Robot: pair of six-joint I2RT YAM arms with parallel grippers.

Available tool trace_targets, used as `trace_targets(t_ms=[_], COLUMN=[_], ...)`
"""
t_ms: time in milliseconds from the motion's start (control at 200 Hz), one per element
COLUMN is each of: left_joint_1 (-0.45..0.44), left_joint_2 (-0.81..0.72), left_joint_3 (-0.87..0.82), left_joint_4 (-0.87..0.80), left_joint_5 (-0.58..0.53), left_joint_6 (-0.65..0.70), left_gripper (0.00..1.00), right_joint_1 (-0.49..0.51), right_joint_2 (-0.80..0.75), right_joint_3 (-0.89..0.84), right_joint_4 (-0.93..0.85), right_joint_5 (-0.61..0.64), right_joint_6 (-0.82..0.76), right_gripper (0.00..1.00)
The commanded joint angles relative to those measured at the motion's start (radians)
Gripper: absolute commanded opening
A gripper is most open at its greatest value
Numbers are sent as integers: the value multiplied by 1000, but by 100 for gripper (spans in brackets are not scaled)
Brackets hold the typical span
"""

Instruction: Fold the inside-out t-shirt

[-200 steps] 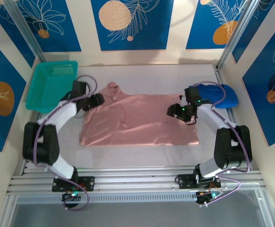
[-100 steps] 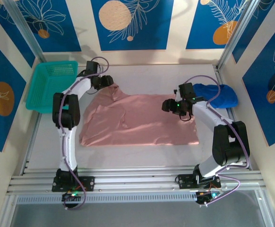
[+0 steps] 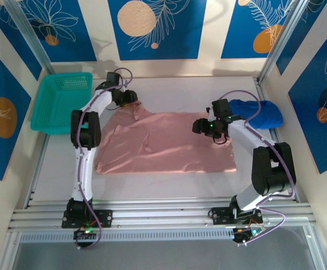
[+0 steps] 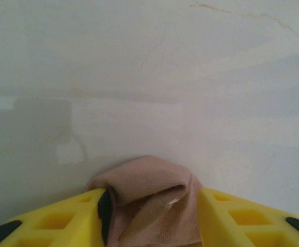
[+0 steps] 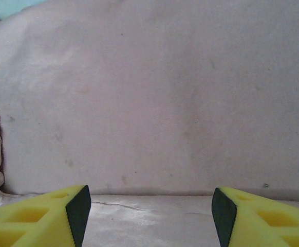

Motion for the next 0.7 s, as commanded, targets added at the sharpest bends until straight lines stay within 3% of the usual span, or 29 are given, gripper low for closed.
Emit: trace_targets(t_ms=[0, 340, 695], left_joint_1=[-4, -4, -2], left_joint_2=[23, -15, -37], left_joint_3=[32, 17, 11], left_joint_4=[-35, -48, -49], left_joint_5=[50, 72, 50], left_joint_6=[27, 53, 66], left_gripper=[43, 31, 11], right_joint_1=[0, 5, 1], right_joint_2=[21, 62, 57], right_joint_3=[5, 18, 26], right_joint_4=[-17, -17, -22], right_joint_5=[-2, -11, 6], right_joint_6=[-8, -1, -9], right_gripper=[66, 65, 65])
